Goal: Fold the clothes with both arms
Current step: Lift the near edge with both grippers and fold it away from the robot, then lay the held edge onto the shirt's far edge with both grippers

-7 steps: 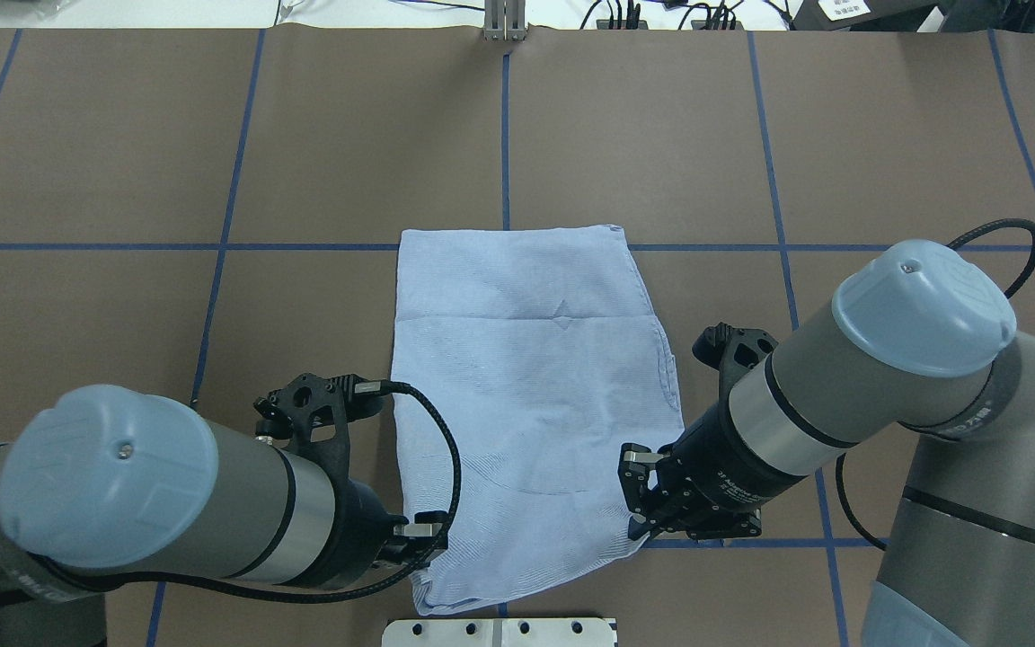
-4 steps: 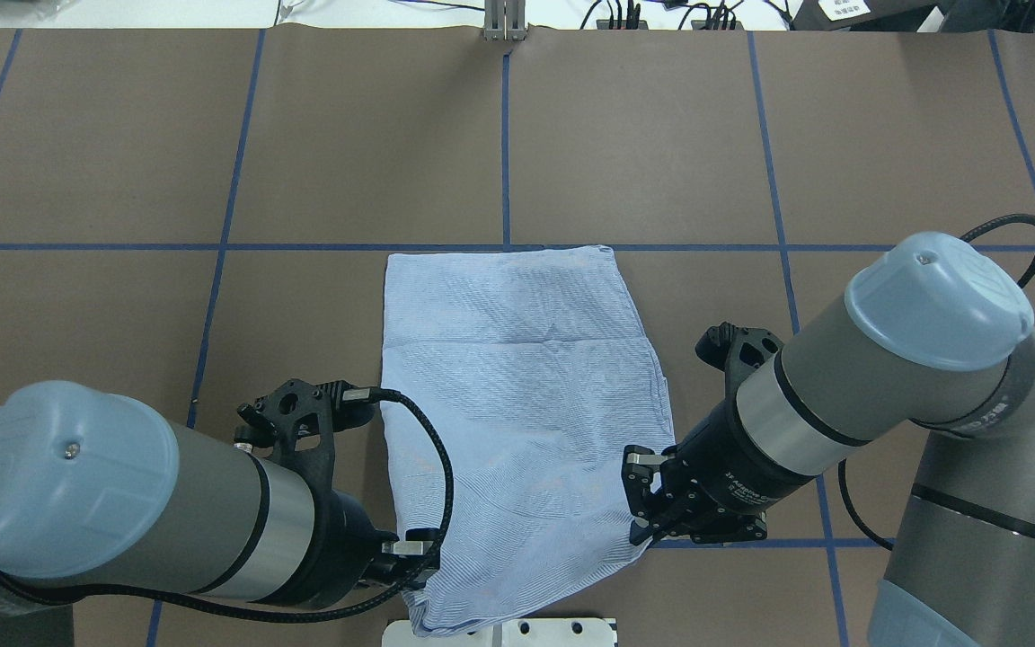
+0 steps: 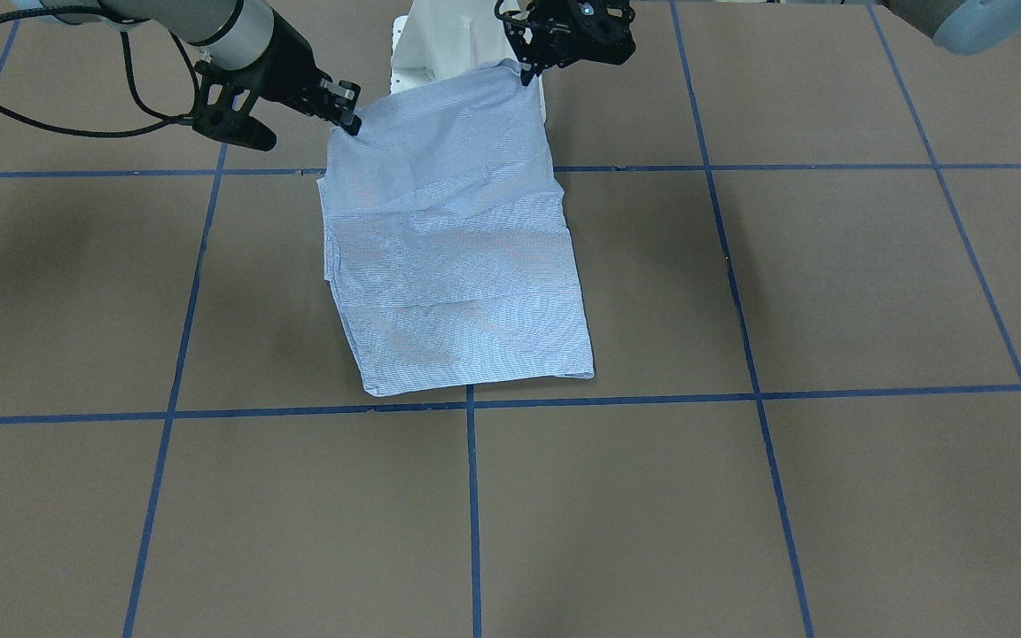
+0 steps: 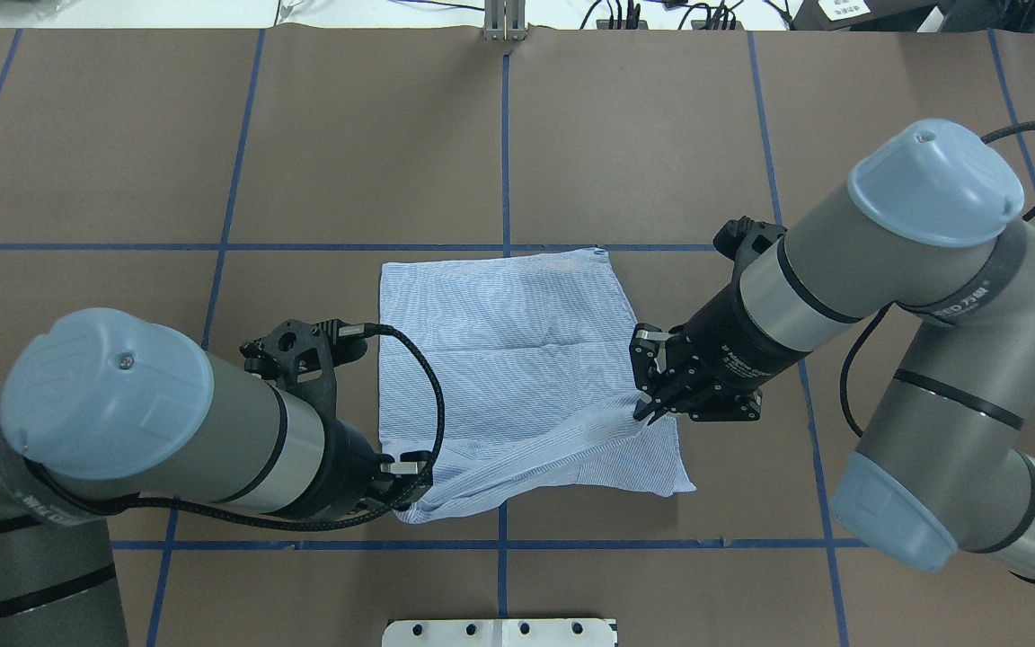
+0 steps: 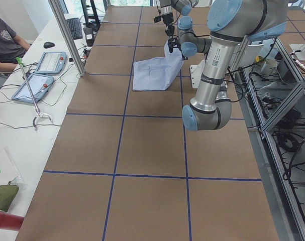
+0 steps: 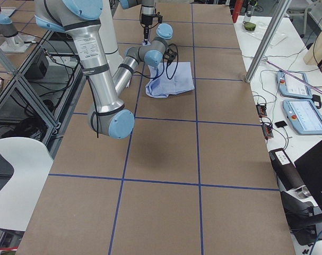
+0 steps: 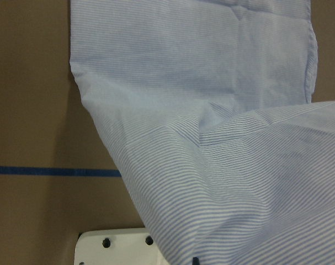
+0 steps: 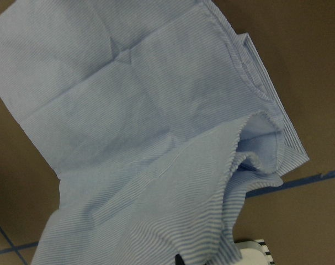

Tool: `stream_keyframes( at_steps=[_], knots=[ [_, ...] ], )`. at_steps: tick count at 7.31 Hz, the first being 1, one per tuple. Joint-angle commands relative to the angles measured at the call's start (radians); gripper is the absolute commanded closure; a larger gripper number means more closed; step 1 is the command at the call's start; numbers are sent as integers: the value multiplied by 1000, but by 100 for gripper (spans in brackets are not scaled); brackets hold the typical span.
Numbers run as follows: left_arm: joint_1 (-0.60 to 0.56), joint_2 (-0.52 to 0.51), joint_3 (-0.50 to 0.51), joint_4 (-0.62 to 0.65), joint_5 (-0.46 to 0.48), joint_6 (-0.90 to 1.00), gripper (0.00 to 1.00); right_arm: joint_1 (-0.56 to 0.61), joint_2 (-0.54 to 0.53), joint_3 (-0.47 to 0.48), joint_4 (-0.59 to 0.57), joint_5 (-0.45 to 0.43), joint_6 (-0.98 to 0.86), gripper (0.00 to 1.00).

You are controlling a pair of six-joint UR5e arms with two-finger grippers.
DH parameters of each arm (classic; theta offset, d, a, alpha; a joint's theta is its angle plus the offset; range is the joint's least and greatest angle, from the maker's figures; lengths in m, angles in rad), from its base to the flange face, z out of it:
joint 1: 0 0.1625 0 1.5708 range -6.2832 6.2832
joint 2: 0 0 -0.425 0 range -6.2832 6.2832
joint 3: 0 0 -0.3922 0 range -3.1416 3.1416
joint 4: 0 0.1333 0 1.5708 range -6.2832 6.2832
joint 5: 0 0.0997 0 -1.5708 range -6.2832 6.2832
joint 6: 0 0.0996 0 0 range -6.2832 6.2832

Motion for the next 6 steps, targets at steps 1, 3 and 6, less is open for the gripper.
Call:
stream_keyframes(
  at_steps=[1,3,6],
  knots=[
    [-81,-2,67,-32,-4,65,100,21,56,-79,1,-39,-25,100],
    [-134,-2,182,-155,-5,84,100,26,98,-135,1,-68,-26,100],
    [-175,-2,315,-305,-5,84,100,35,167,-236,1,-118,-28,100]
  ],
)
